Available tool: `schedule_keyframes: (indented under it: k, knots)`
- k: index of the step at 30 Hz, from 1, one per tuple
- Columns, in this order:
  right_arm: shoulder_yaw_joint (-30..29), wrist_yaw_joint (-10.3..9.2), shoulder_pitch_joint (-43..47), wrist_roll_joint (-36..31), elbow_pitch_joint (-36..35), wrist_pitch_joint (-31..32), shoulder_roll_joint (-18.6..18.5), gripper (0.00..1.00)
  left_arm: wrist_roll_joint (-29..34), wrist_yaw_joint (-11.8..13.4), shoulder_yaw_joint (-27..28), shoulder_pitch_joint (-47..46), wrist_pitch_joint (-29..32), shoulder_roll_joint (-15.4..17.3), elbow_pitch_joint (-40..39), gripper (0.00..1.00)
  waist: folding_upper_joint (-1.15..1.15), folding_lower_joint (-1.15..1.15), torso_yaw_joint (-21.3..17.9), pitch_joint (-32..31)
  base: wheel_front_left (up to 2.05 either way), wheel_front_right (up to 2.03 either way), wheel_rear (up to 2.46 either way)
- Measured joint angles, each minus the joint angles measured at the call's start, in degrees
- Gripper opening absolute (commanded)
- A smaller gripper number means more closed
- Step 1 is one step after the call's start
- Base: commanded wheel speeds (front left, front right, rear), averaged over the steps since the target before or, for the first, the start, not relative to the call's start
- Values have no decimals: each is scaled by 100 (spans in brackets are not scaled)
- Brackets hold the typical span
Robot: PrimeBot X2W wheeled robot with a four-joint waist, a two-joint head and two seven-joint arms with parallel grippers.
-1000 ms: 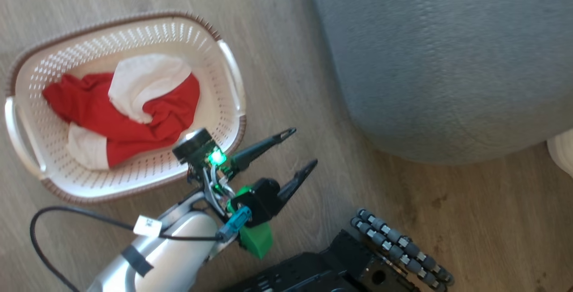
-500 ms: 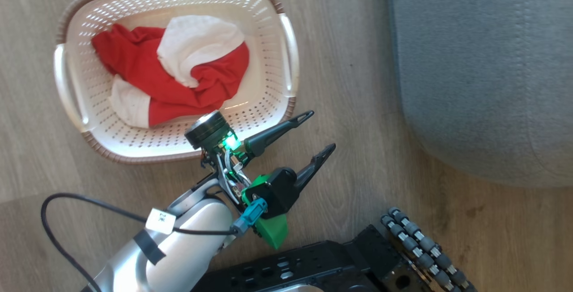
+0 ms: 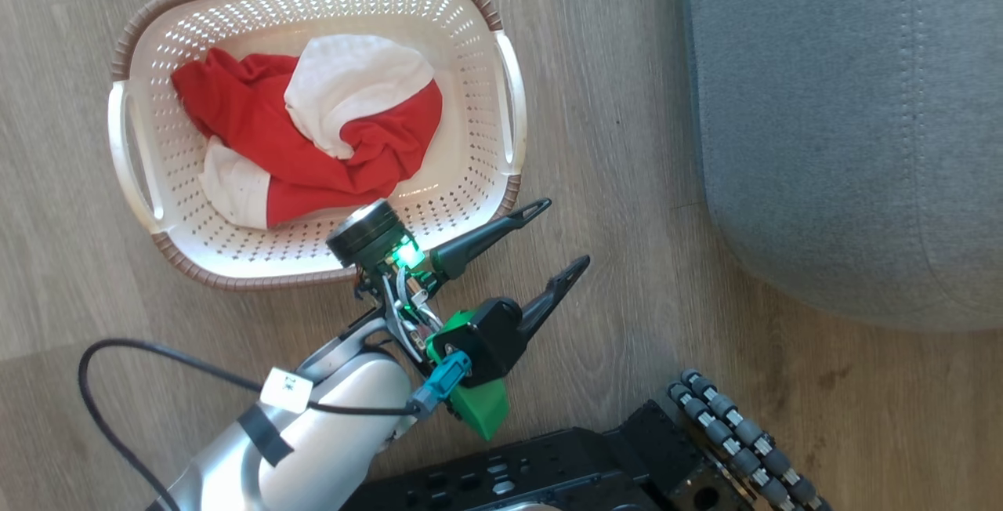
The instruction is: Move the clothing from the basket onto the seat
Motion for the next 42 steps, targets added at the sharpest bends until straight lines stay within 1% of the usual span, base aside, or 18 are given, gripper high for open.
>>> schedule_keyframes:
  k: [1, 2, 7, 10, 14, 19, 24, 26, 31, 33, 37, 42]
  knots:
    - [7, 0, 0, -3, 0, 0, -16, 94, -22, 0, -8, -2, 0, 0, 0, 100, 0, 0, -7, -17, 0, 0, 0]
    - [27, 0, -1, -1, 36, 0, -29, 100, -52, 0, -16, -3, 0, 0, 5, 100, 0, 0, -11, -36, 0, 0, 0]
    - [81, 0, 13, -13, 113, 0, -46, 100, -92, 0, -79, -4, 0, -8, 21, 100, 0, 0, -20, -158, 0, 0, 0]
    - [159, 0, 30, -94, 179, 0, -120, 100, -93, -1, -126, -3, 0, -54, 44, 100, 0, 0, -10, -298, 0, 0, 0]
    - [614, 0, 209, -229, 341, 0, -218, 100, -158, -5, -153, 7, 0, -155, 88, 100, 0, 0, 18, -559, 0, 0, 0]
    - [1045, 0, 333, -122, 671, 0, -285, 100, -321, 21, -93, 77, 0, -277, 54, 100, 0, 0, 36, -976, 0, 0, 0]
    - [1646, 0, 337, -94, 1036, 46, -512, 100, -391, 31, 86, 259, 0, -375, 26, 100, 0, 0, 37, -1416, 0, 0, 0]
    - [1986, 0, 337, -57, 1160, 227, -602, 100, -391, -8, 131, 423, 0, -439, 19, 100, 0, 0, 29, -1686, 0, 0, 0]
    - [2431, 0, 338, 14, 1233, 466, -840, 100, -436, 8, 433, 629, 0, -553, -79, 100, 0, 0, 26, -2169, 0, 0, 0]
    - [2539, 0, 340, 102, 1214, 502, -943, 100, -441, 10, 539, 714, 0, -564, -110, 100, 0, 0, 31, -2360, 0, 0, 0]
    - [2700, 0, 388, 268, 1151, 504, -1032, 100, -439, 0, 691, 956, 0, -598, -152, 100, 0, 0, 46, -2732, 0, 0, 0]
    - [2853, 0, 631, 482, 1037, 506, -1191, 100, -436, -7, 886, 1196, 0, -673, -192, 100, 0, -1, 79, -3085, 0, 0, 0]
